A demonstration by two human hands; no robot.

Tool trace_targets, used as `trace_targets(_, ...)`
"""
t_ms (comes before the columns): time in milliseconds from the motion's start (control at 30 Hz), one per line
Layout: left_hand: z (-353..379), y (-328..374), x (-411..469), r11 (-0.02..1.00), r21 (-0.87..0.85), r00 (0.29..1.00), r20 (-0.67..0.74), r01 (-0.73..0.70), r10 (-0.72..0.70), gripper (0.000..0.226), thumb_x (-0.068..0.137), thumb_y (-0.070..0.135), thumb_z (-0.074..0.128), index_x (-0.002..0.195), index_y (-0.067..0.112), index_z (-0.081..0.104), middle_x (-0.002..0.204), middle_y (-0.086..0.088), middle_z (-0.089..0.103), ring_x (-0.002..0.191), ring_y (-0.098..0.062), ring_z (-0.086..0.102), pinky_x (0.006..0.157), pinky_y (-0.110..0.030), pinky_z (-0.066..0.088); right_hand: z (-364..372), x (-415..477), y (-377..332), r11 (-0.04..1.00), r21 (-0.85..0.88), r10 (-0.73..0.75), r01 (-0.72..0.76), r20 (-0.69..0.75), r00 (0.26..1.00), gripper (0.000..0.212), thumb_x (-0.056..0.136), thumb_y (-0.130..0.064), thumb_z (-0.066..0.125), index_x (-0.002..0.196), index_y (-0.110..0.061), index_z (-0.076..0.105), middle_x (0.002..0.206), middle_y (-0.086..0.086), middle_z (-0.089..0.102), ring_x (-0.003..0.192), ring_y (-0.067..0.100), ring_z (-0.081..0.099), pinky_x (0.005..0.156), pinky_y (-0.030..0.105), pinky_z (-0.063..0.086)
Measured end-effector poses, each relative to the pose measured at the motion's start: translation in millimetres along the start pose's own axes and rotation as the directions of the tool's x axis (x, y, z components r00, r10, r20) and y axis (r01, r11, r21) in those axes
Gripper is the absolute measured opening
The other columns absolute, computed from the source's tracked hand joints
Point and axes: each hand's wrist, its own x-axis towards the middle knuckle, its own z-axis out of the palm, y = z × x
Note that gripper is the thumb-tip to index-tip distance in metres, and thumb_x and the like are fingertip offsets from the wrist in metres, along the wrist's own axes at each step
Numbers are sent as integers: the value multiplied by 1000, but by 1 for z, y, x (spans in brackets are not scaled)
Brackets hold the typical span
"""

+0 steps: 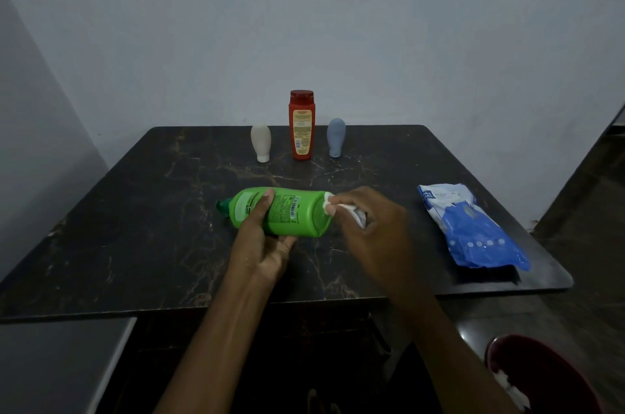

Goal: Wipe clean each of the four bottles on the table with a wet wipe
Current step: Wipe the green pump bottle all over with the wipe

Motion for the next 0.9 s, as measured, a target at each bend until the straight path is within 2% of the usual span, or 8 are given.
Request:
trace_targets(67, -2, 1, 1, 1000, 6, 1000, -6, -7, 7, 45, 87, 10, 74, 130, 5, 59, 106, -19, 76, 102, -32, 73, 72, -53, 63, -1, -9, 4, 999, -32, 25, -23, 49, 999, 11, 85, -13, 74, 96, -15, 74, 87, -5, 70, 75, 4, 64, 62, 11, 49)
trace_targets(167, -1, 0, 2, 1000, 16, 1000, -1, -9, 9, 48, 89, 11, 73, 134, 4, 58, 115, -20, 74, 106, -33, 72, 70, -52, 64, 6, -23, -5, 999, 40, 12, -16, 95, 995, 10, 84, -13, 76, 94, -15, 75, 87, -6, 71, 74, 3, 65, 63, 9, 47)
trace_targets(300, -1, 2, 4, 1000, 5, 1000, 1, -7, 7, 48, 88, 11, 74, 133, 4, 58, 116, -20, 73, 108, -34, 71, 74, -54, 62, 7, -5, 2, 995, 101, 27, -28, 20, 999, 9, 83, -13, 77, 92, -12, 75, 85, -4, 71, 73, 6, 66, 63, 12, 48)
trace_targets(400, -5, 1, 5, 1000, 28, 1000, -16, -6, 7, 48, 87, 11, 75, 132, 5, 58, 114, -19, 74, 108, -32, 71, 77, -57, 60, 7, -13, 9, 997, 54, 55, -58, 52, 997, 9, 83, -15, 76, 92, -17, 74, 84, -8, 70, 71, 5, 66, 60, 10, 48)
trace_targets(500, -5, 0, 6, 1000, 26, 1000, -10, -14, 14, 48, 87, 12, 74, 132, 5, 59, 114, -19, 74, 107, -31, 72, 75, -53, 62, 10, -24, 1, 995, 94, 28, -34, 70, 997, 9, 83, -12, 77, 91, -15, 76, 85, -7, 71, 73, 4, 66, 63, 10, 47)
trace_targets(600, -4, 1, 6, 1000, 23, 1000, -2, -9, 9, 42, 88, 12, 74, 127, 5, 60, 115, -19, 74, 106, -32, 72, 75, -53, 62, 10, -10, 2, 992, 113, 44, -48, 34, 998, 9, 84, -14, 76, 93, -13, 75, 85, -6, 71, 72, 6, 67, 61, 15, 50)
trace_targets(733, -6, 0, 5, 1000, 26, 1000, -18, -5, 5, 40, 89, 11, 73, 127, 5, 60, 113, -18, 74, 106, -31, 72, 75, -56, 60, 8, -12, 14, 995, 45, 88, -89, 19, 996, 9, 84, -15, 76, 93, -14, 74, 83, -7, 70, 70, 4, 66, 59, 12, 49)
trace_targets(900, -6, 1, 6, 999, 38, 1000, -3, -10, 10, 40, 91, 12, 72, 129, 4, 60, 113, -19, 74, 107, -33, 71, 72, -54, 62, 14, -24, -3, 988, 141, 61, -70, 64, 996, 9, 82, -11, 77, 91, -13, 76, 86, -7, 71, 76, 5, 67, 65, 10, 47)
